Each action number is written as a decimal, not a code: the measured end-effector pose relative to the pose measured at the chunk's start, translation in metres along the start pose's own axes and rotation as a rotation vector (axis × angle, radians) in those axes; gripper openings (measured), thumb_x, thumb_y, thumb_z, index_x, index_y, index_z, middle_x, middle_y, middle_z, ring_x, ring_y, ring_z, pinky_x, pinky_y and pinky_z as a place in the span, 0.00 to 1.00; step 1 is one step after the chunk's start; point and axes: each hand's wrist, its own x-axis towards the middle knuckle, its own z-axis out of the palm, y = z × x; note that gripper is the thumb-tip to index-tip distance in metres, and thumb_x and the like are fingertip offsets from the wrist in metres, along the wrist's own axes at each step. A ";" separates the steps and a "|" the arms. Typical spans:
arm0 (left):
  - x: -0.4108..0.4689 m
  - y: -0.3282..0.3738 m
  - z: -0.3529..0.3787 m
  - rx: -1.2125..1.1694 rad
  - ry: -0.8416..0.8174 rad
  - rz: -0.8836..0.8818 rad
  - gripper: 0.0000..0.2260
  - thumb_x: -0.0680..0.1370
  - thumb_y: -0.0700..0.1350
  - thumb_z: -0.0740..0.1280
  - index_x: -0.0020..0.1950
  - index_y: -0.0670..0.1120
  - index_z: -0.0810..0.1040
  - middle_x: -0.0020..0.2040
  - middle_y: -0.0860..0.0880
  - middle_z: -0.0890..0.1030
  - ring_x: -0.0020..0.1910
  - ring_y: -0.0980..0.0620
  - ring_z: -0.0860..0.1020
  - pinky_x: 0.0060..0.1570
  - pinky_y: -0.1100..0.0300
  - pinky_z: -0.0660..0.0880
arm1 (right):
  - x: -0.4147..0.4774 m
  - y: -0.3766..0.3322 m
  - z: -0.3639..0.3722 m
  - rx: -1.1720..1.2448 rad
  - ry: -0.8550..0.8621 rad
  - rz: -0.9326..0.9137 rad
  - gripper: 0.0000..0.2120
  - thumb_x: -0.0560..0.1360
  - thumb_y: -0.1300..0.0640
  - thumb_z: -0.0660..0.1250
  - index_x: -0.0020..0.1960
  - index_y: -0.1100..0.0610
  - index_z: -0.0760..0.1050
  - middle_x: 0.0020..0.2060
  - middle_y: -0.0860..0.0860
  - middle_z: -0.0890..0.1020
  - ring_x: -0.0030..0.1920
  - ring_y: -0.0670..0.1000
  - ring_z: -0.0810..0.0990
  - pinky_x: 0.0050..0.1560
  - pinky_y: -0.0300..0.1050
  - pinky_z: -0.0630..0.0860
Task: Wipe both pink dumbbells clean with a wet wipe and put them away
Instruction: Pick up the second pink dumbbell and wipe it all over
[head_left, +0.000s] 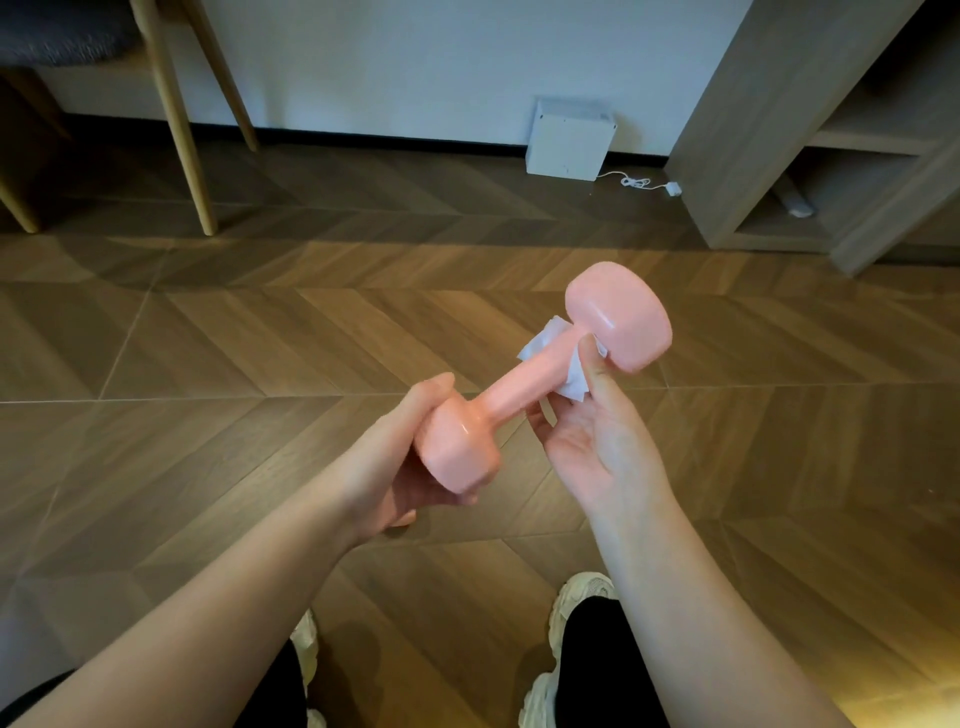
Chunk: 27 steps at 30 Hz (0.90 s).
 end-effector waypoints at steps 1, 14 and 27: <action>0.001 -0.003 0.000 0.127 0.087 0.153 0.26 0.71 0.62 0.67 0.57 0.42 0.74 0.48 0.41 0.78 0.37 0.48 0.78 0.28 0.58 0.76 | 0.000 0.000 0.000 0.004 0.018 -0.002 0.33 0.63 0.50 0.74 0.68 0.55 0.74 0.61 0.57 0.82 0.62 0.54 0.80 0.58 0.48 0.74; 0.007 -0.029 0.013 -0.047 -0.046 0.101 0.47 0.57 0.70 0.76 0.70 0.50 0.69 0.63 0.37 0.76 0.40 0.47 0.82 0.32 0.55 0.79 | -0.002 -0.004 0.000 0.026 0.042 -0.072 0.34 0.63 0.47 0.72 0.67 0.56 0.75 0.57 0.56 0.84 0.58 0.53 0.81 0.58 0.47 0.73; 0.004 -0.012 -0.005 0.673 0.026 0.811 0.32 0.66 0.51 0.74 0.66 0.54 0.66 0.58 0.58 0.74 0.58 0.57 0.76 0.52 0.68 0.72 | 0.004 -0.006 -0.003 0.070 0.106 0.001 0.26 0.75 0.43 0.68 0.67 0.56 0.75 0.52 0.52 0.86 0.54 0.50 0.81 0.49 0.45 0.73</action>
